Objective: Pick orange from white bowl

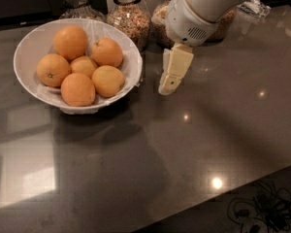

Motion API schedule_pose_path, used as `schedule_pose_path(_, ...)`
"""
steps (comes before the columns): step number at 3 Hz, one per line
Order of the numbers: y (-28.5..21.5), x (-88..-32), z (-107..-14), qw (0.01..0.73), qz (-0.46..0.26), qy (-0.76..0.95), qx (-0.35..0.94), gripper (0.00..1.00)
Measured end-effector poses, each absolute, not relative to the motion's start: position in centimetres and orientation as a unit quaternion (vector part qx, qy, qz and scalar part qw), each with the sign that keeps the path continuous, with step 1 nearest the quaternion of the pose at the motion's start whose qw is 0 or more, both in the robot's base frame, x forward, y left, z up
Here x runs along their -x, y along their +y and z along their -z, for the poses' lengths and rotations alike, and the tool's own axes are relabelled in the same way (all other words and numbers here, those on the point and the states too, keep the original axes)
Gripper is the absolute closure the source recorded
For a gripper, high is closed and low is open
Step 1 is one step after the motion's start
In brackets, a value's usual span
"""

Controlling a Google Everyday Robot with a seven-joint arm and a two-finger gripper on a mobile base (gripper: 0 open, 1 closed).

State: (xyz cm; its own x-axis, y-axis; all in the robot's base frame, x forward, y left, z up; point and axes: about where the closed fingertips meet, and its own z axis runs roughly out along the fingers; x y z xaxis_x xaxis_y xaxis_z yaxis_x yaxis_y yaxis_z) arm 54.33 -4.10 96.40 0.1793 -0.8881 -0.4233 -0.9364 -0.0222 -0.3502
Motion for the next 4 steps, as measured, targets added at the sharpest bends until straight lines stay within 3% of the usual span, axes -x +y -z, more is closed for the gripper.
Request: schedule_pose_path(4, 2.2, -60.2, -97.3, 0.381, -0.069, 0.568, 0.726, 0.0)
